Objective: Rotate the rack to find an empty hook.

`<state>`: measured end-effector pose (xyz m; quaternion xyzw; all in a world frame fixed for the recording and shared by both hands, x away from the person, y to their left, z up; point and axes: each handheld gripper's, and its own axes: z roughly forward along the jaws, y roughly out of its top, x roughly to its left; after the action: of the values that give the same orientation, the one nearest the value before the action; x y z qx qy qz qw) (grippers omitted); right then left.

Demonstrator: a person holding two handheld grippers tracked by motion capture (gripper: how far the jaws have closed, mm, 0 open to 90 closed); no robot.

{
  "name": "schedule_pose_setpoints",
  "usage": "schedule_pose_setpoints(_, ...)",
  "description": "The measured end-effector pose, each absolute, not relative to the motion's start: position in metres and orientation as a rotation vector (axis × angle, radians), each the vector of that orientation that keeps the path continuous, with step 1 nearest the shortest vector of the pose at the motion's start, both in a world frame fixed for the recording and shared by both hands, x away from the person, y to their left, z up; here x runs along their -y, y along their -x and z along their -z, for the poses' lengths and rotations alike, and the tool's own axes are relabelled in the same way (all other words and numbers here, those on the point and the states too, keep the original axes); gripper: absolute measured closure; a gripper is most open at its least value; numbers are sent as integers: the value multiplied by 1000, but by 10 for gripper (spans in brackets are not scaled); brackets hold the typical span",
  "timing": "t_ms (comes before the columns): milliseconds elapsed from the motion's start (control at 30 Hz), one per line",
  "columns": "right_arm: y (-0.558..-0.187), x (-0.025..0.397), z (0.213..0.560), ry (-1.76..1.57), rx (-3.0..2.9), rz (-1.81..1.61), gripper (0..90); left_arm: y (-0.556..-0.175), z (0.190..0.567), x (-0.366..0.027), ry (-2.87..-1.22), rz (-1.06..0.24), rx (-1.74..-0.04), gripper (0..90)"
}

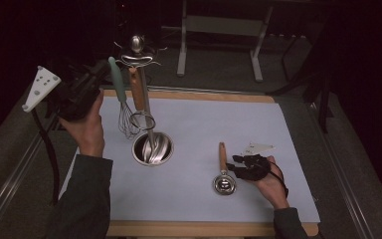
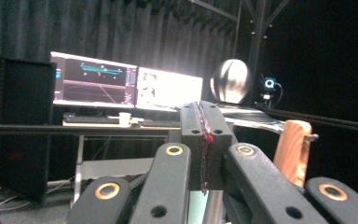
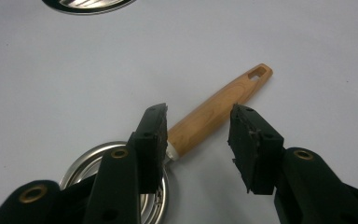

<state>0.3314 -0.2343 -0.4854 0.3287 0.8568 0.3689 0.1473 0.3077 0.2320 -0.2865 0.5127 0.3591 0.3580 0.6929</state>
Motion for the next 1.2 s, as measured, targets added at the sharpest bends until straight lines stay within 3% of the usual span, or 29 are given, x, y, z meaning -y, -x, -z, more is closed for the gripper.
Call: schedule_pose_setpoints(1200, -333, 242, 481, -967, -2435, -1087, 563, -343, 273, -235, -1158, -805, -944, 900)
